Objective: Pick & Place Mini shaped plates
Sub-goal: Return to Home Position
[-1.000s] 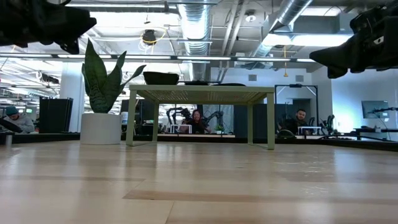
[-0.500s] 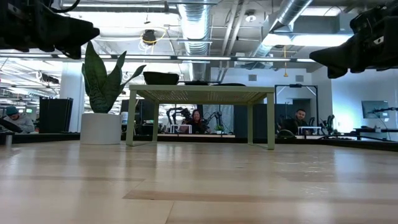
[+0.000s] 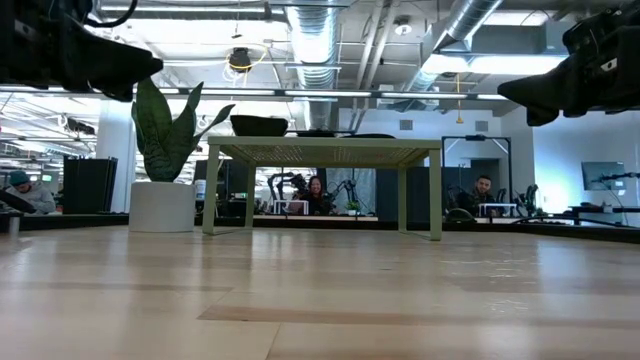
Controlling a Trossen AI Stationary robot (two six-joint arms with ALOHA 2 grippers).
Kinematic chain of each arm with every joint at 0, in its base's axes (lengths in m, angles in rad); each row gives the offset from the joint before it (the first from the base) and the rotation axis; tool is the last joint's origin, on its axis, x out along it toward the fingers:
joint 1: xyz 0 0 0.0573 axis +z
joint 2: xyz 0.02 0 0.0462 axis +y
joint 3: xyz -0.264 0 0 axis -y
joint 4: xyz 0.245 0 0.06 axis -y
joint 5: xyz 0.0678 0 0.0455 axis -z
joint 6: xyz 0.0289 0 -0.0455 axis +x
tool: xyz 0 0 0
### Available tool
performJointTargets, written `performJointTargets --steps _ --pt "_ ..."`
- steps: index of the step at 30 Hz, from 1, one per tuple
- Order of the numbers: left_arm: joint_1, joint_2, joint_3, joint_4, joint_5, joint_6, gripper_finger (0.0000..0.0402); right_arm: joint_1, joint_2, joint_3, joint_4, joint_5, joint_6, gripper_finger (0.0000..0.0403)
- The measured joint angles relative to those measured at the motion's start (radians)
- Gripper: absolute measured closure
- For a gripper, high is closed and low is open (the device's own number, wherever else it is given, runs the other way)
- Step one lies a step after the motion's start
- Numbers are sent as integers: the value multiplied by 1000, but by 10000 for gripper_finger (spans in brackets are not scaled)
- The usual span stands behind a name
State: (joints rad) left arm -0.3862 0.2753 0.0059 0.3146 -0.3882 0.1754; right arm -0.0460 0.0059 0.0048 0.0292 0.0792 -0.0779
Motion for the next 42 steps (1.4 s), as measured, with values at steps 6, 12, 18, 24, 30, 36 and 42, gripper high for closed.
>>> performJointTargets --steps 6,12,18,24,30,36,42 --pt "0 15 0 1 0 0 289 0 0 0 0 0 0 397" --pt "0 15 0 1 0 0 289 0 0 0 0 0 0 397" --pt "0 15 0 1 0 0 289 0 0 0 0 0 0 397" --pt "0 15 0 1 0 0 289 0 0 0 0 0 0 397" --pt "0 15 0 1 0 0 289 0 0 0 0 0 0 397" --pt "0 15 0 1 0 0 289 0 0 0 0 0 0 397" --pt "0 15 0 1 0 0 289 0 0 0 0 0 0 397"
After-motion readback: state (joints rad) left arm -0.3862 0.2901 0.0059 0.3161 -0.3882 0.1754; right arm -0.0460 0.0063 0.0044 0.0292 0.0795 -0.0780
